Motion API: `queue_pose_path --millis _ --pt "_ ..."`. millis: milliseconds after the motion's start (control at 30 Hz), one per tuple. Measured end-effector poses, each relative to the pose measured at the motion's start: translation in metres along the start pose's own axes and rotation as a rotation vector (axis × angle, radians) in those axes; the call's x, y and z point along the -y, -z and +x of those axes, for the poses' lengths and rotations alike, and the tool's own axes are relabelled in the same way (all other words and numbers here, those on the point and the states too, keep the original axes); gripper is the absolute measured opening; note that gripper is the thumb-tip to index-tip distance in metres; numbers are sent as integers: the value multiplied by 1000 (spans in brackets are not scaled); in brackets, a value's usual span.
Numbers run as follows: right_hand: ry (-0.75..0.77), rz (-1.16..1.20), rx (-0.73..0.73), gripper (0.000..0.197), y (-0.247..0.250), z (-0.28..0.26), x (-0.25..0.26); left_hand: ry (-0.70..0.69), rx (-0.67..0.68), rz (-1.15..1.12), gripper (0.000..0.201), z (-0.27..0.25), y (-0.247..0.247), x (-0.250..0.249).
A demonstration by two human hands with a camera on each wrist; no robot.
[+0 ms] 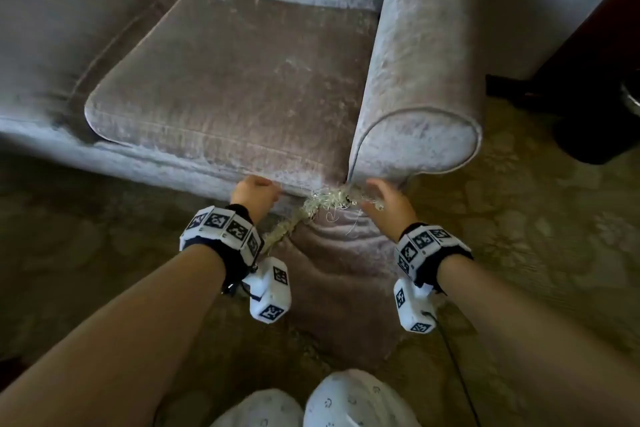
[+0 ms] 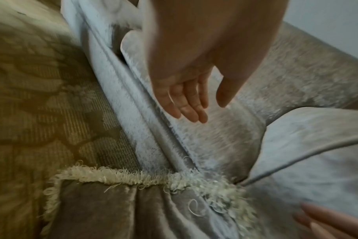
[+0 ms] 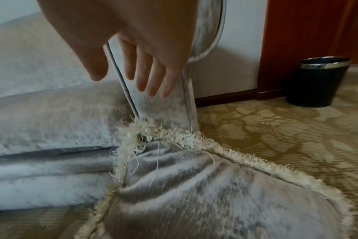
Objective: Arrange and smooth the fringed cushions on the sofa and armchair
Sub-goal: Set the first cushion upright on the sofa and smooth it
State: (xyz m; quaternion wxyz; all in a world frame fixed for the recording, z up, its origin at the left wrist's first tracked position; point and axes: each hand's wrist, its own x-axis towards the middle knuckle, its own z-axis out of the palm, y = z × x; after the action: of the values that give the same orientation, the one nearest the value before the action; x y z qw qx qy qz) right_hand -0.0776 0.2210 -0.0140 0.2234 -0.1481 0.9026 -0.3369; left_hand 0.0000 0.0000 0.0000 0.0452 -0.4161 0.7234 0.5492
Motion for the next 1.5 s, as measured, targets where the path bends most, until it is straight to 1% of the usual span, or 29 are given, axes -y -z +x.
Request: queue_pose_path --millis 100,233,267,300,333,400,433,467,500,533,567,600,633,667,700,767,833,900,967,1067,1100,1200,1233,1367,1433,1500 --pt "38 -55 28 58 -23 30 -21 -9 -30 -47 26 31 -13 26" --pt "-19 -165 99 68 -60 60 -35 1 -49 -61 21 52 -19 50" --pt "-42 -186 112 67 -65 67 -36 0 -51 -53 19 54 -19 51" --pt "-59 -239 134 59 -68 70 -36 -3 -49 -48 17 55 -19 51" --pt "-65 -305 155 47 -69 72 -35 -1 -48 -41 14 56 -19 50" --pt "-71 -369 135 14 -68 70 -31 12 -37 -38 10 55 -18 47" --pt "-72 -394 99 13 -65 67 -30 24 -26 -30 6 53 -17 45" --pt "-78 -415 70 24 -61 63 -27 41 -10 -19 3 49 -16 42" --pt "-96 -415 60 32 -57 58 -26 52 6 -9 6 45 -14 39" --pt "-87 -388 44 37 -53 54 -26 65 21 3 9 41 -13 35" --pt "-83 -324 27 37 -47 48 -25 70 32 7 10 35 -11 29" --pt "-51 -278 13 32 -42 43 -22 74 41 10 8 29 -8 21" --pt "-45 -235 14 25 -35 37 -16 71 49 10 7 22 -4 11" --pt "-37 -171 22 18 -28 31 -10 68 53 9 12 16 -1 3" --pt "-54 -99 40 15 -21 24 -1 63 55 13 16 9 2 -4" --pt "-97 -9 75 19 0 12 21 62 68 36 17 -7 10 -25" --pt "-90 -41 63 26 19 1 41 70 104 60 19 -24 19 -44" --pt "-92 -51 57 25 41 -16 65 68 171 97 27 -44 31 -69" --pt "-96 -54 75 25 61 -36 90 45 238 127 32 -66 43 -97" --pt "-92 -92 79 33 88 -61 131 3 331 155 36 -97 63 -140" --pt "-89 -91 65 34 99 -70 148 -13 360 162 38 -108 72 -153" --pt "-74 -72 7 22 127 -85 193 -45 419 207 42 -134 93 -182" --pt "-65 -64 -21 21 137 -90 210 -56 445 230 45 -144 102 -193" --pt "17 -25 -167 35 186 -118 282 -154 560 364 54 -190 147 -243" --pt "20 -18 -238 41 212 -136 311 -185 599 428 55 -208 171 -265" --pt "22 28 -316 39 234 -155 334 -221 638 504 54 -225 193 -287"
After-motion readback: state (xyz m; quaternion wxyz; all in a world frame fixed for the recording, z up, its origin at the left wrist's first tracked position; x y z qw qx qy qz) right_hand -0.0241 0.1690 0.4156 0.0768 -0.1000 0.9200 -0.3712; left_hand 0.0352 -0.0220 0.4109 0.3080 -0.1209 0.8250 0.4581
